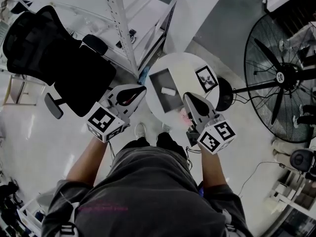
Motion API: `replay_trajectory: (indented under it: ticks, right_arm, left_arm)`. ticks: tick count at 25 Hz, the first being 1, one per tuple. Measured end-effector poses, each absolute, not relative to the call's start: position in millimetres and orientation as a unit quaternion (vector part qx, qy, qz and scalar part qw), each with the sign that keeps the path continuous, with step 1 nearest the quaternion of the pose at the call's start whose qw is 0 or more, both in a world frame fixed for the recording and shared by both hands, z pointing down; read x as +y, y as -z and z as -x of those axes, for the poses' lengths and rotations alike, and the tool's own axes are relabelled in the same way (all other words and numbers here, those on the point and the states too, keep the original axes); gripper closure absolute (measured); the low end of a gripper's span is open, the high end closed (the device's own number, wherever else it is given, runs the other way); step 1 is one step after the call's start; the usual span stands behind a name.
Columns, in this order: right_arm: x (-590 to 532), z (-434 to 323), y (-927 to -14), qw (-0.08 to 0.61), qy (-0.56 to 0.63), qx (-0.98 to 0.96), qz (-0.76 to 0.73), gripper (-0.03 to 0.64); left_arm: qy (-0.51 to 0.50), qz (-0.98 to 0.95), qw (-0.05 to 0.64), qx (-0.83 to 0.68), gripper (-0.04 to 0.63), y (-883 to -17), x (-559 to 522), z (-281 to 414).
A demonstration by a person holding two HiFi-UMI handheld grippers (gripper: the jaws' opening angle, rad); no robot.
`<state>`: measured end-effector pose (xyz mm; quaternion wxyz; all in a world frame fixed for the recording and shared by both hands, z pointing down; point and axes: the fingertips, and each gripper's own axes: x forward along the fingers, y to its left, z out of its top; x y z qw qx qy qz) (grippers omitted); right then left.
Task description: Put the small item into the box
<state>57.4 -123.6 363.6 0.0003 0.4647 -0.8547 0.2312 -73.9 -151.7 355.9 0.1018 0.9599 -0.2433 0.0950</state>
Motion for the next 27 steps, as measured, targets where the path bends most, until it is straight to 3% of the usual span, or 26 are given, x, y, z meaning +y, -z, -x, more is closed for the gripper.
replay_trajectory:
  ticks: [27]
  right_arm:
    - [-131,-59,-370,0.004,-0.235,-0.86,-0.452,0.595]
  left_arm:
    - [-0.096,-0.96,0.108,-0.239,0.58,-358,-156,58]
